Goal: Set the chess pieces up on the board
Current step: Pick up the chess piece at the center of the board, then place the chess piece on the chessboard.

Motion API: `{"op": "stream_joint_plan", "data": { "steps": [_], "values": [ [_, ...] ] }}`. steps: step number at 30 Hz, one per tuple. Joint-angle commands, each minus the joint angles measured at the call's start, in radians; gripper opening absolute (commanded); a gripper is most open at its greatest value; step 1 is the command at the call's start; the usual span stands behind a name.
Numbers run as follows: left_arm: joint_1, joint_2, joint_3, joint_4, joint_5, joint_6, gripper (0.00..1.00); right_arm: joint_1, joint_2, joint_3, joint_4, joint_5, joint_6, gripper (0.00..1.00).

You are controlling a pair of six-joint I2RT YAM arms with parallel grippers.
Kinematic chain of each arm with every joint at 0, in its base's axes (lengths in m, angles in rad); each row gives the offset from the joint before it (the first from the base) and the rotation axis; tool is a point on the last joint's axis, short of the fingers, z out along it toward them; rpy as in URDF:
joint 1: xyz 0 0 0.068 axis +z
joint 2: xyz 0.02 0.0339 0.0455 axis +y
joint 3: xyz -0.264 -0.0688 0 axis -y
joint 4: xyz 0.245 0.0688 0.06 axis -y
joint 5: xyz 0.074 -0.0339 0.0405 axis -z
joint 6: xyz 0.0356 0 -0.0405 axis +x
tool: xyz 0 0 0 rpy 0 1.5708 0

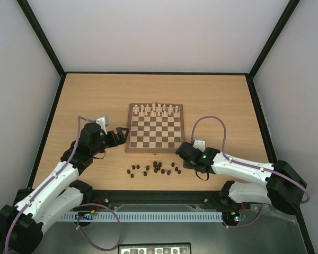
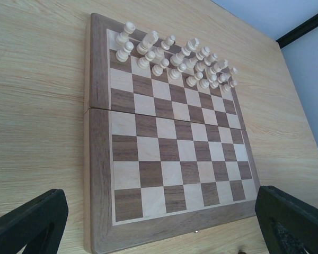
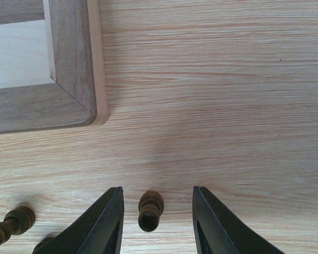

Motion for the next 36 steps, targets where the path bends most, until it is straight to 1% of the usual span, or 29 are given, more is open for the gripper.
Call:
{"op": "stream_joint_plan", "data": {
  "steps": [1,13,16,21,23,30,33,36],
  "values": [
    [-0.01,0.012,0.02,0.039,-0.002,0.006,0.99,0.006,0.024,-0.022,-0.031,0.024,0.015,0.36],
    [-0.02,0.023,0.012,0.051,-0.015,0.004,0.99,0.006,0.016,-0.059,0.018,-0.023,0.0,0.26],
    [-0.023,0.028,0.004,0.059,-0.017,0.0,1.0,0.006,0.023,-0.062,0.028,-0.033,-0.004,0.21],
    [-0.027,0.028,-0.005,0.064,-0.023,-0.001,0.99,0.008,0.02,-0.061,0.029,-0.041,-0.006,0.09],
    [-0.029,0.028,-0.008,0.065,-0.022,-0.002,1.0,0.008,0.016,-0.052,0.017,-0.034,-0.01,0.07],
    [-0.032,0.029,-0.012,0.063,-0.039,-0.003,1.0,0.009,0.008,0.127,-0.086,0.028,-0.086,0.07],
    [-0.03,0.029,-0.013,0.064,-0.049,-0.009,0.99,0.009,0.062,0.229,-0.093,0.031,-0.139,0.07],
    [-0.027,0.034,-0.015,0.06,-0.069,-0.019,1.0,0.008,0.146,0.321,-0.065,0.005,-0.201,0.06]
  ]
}}
